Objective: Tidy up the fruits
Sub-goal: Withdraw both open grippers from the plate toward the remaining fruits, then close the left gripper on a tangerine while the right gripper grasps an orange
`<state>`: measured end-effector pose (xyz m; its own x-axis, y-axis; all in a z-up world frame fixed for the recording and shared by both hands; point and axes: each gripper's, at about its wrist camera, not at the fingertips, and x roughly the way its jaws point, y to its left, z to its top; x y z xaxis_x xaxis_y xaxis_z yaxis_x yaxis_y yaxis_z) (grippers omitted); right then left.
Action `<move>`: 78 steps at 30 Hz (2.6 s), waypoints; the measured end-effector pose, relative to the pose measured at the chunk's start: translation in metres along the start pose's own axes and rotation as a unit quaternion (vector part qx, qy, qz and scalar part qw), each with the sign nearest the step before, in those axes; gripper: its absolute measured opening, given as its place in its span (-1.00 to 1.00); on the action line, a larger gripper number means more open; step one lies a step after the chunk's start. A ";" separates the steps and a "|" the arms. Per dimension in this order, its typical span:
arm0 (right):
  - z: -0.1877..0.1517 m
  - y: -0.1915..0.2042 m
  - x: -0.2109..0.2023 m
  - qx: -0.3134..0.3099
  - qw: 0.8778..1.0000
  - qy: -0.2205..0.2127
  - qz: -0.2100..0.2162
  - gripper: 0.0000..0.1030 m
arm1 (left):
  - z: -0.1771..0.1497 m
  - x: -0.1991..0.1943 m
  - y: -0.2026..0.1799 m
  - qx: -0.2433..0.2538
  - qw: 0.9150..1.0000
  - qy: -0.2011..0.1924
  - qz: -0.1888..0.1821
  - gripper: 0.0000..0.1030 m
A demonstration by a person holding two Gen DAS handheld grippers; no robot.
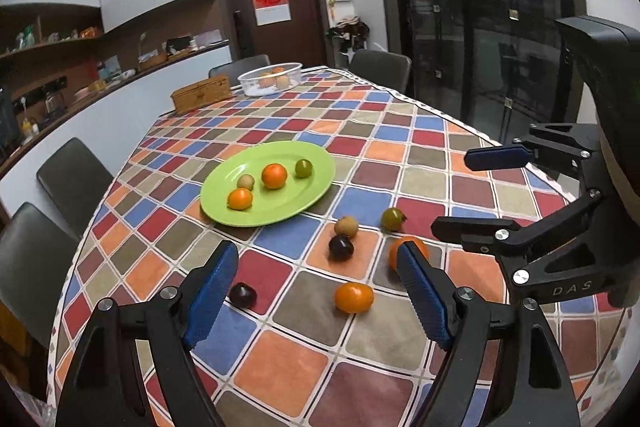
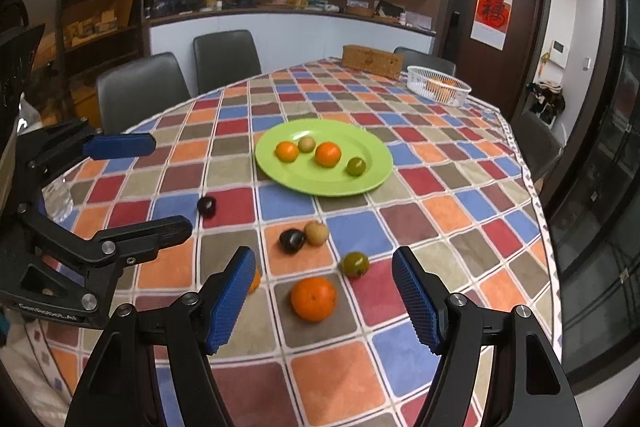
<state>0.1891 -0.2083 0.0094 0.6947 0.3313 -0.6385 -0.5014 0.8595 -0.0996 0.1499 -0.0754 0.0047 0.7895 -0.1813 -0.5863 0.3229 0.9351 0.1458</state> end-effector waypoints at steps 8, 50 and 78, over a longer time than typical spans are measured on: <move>-0.014 0.000 0.018 -0.004 0.999 0.033 0.014 0.38 | -0.016 0.019 -0.009 0.022 0.999 0.018 -0.024 0.57; -0.035 -0.007 0.097 0.026 0.991 0.113 0.066 -0.10 | -0.041 0.102 -0.002 -0.041 0.983 0.132 -0.118 -0.31; -0.013 -0.001 0.061 0.044 0.995 0.065 0.058 -0.20 | -0.023 0.054 0.010 -0.065 0.990 0.081 -0.097 -0.31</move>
<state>0.2255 -0.1941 -0.0389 0.5593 0.3820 -0.7357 -0.5226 0.8514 0.0447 0.1832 -0.0687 -0.0440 0.6220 -0.3209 -0.7143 0.3832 0.9202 -0.0797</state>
